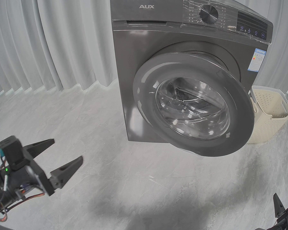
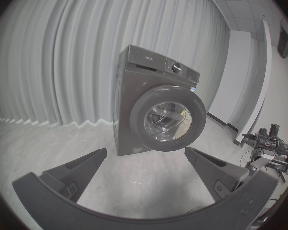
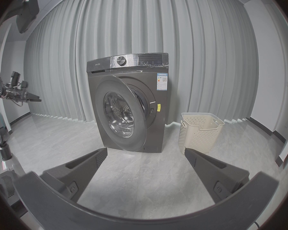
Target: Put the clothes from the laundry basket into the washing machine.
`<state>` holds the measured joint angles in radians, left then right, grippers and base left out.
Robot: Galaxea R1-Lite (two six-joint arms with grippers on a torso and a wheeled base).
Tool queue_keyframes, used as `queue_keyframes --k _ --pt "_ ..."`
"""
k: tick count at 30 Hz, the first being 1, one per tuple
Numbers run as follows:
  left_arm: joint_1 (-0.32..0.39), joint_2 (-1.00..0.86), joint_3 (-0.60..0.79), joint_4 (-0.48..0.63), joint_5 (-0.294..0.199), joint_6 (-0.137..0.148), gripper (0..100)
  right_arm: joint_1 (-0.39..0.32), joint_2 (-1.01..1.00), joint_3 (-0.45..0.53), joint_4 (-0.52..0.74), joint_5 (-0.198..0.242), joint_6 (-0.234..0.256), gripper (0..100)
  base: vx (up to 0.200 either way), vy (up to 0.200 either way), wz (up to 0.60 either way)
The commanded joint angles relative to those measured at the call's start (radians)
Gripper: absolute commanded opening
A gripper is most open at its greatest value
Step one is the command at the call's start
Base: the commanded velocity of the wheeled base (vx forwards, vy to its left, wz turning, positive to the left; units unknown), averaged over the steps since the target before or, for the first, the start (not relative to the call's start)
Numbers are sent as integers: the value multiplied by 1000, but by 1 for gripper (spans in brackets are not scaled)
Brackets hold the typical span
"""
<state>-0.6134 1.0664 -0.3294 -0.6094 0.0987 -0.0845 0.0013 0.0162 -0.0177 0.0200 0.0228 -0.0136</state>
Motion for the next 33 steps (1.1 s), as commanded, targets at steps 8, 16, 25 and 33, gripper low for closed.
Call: queue_keyframes --k 8,16,25,33 --pt "419 -951 329 395 -53 19 100 0 -13 10 0 8 -2 100 0 0 0" --pt "524 -977 329 550 -60 -43 100 -1 -13 10 -3 8 0 100 0 0 0" --pt "652 -1013 329 560 -25 14 100 0 -16 -44 -43 11 0 100 0 0 0" --pt "612 -1066 329 611 -99 60 100 106 200 -248 23 20 4 100 0 0 0"
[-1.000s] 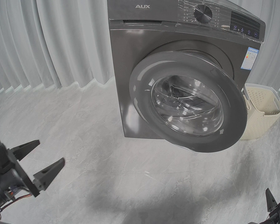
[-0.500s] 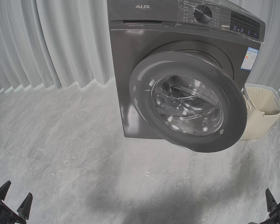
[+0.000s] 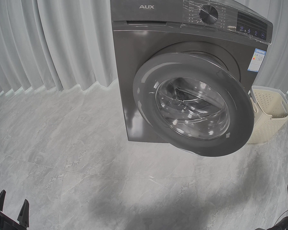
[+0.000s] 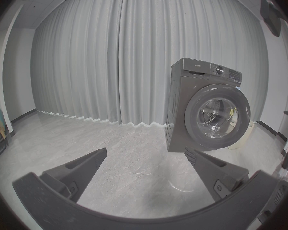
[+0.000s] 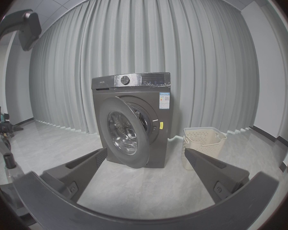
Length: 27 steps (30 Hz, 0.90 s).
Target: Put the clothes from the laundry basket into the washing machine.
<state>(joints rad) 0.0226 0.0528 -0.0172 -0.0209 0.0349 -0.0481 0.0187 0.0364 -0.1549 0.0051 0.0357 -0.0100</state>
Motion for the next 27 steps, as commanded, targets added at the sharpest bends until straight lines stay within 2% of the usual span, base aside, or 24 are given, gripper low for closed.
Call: queue_keyframes --k 1,2,4,6,7,9,12,20,23,27 --pt "-24 -53 17 22 -43 45 100 124 238 -106 38 7 1 100 0 0 0" --pt "-24 -53 17 22 -43 50 100 152 293 -104 35 7 2 100 0 0 0" --pt "-24 -53 16 24 -43 40 100 187 373 -115 24 9 10 100 0 0 0" --pt "-24 -53 16 24 -43 43 100 213 451 -135 -20 10 47 100 0 0 0" --pt "-24 -53 16 24 -43 45 100 224 536 -152 -108 12 101 100 0 0 0" --pt "-26 -53 17 22 -39 51 100 225 637 -157 -212 15 130 100 0 0 0" --pt "-26 -53 17 24 -39 48 100 225 777 -153 -326 18 139 100 0 0 0" --pt "-24 -53 17 24 -39 45 100 214 1042 -207 -433 6 151 100 0 0 0" --pt "-24 -53 17 24 -39 45 100 184 1136 -230 -488 -4 159 100 0 0 0" --pt "-26 -53 17 24 -39 43 100 106 1278 -252 -617 -40 154 100 0 0 0"
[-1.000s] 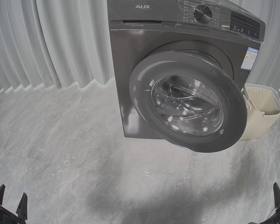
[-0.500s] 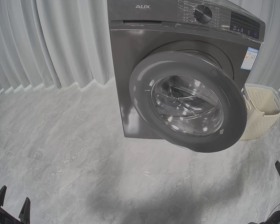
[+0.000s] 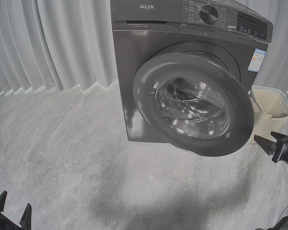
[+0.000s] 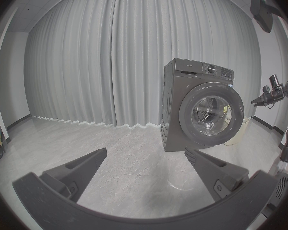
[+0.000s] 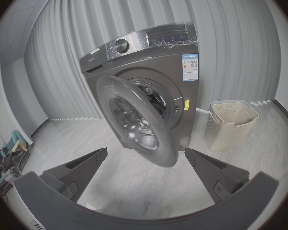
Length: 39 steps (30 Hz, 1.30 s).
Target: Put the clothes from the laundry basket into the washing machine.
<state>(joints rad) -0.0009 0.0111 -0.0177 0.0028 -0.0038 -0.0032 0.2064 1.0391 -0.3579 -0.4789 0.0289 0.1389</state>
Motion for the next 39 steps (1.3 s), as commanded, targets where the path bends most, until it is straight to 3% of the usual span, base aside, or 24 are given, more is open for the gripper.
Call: queue_keyframes --k 1,4,5,9,17,24,27,32,39 --pt "-1 -11 18 0 -1 -1 100 -93 305 -52 -171 -43 4 100 0 0 0" --pt "-1 -11 18 0 -1 0 100 -101 323 -53 -196 -49 4 100 0 0 0" --pt "-1 -11 18 -1 -1 0 100 -116 406 -59 -279 -84 2 100 0 0 0" --pt "-1 -11 18 0 -1 -3 100 -160 467 -64 -356 -107 1 100 0 0 0" --pt "-1 -11 18 -1 -1 0 100 -282 472 -75 -423 -106 -5 100 0 -150 0" --pt "-1 -11 16 -1 -2 2 100 -277 417 2 -425 -78 -16 100 0 -200 0" --pt "-1 -11 18 -1 -2 2 100 -249 369 94 -425 -6 -39 100 0 -200 0" --pt "-1 -11 18 0 -2 5 100 -101 295 185 -423 85 -35 100 0 -80 0" --pt "-1 -11 18 0 -2 3 100 103 275 231 -428 111 -24 100 29 0 0"
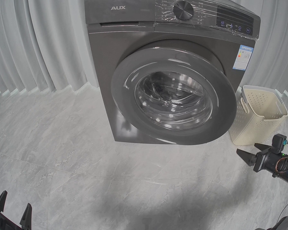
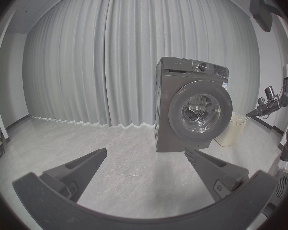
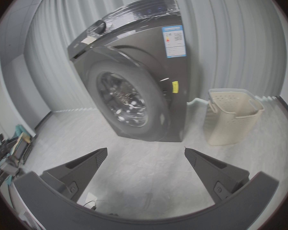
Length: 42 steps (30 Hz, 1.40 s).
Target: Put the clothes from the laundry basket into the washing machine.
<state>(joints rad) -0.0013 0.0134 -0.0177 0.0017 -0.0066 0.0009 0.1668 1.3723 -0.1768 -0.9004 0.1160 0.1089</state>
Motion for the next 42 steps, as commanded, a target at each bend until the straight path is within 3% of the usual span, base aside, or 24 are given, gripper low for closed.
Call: queue_keyframes --k 1,7,14,23,29,35,42 --pt "0 -13 18 1 0 -1 100 171 -56 49 -6 24 15 100 200 0 0" --pt "0 -13 18 1 0 -5 100 237 -41 33 -8 22 61 100 200 0 0" --pt "0 -13 16 0 -1 -1 100 238 -7 -13 -8 22 74 100 200 0 0" --pt "0 -13 18 0 0 -9 100 237 79 -109 -18 21 95 100 0 -67 0" --pt "-2 -13 18 0 0 -7 100 221 116 -113 -87 11 89 100 0 -200 0" --pt "0 -13 18 0 2 -5 100 137 128 -142 -137 11 90 100 0 -200 0" --pt "-2 -13 18 0 0 -1 100 94 140 -107 -199 8 84 100 0 0 0"
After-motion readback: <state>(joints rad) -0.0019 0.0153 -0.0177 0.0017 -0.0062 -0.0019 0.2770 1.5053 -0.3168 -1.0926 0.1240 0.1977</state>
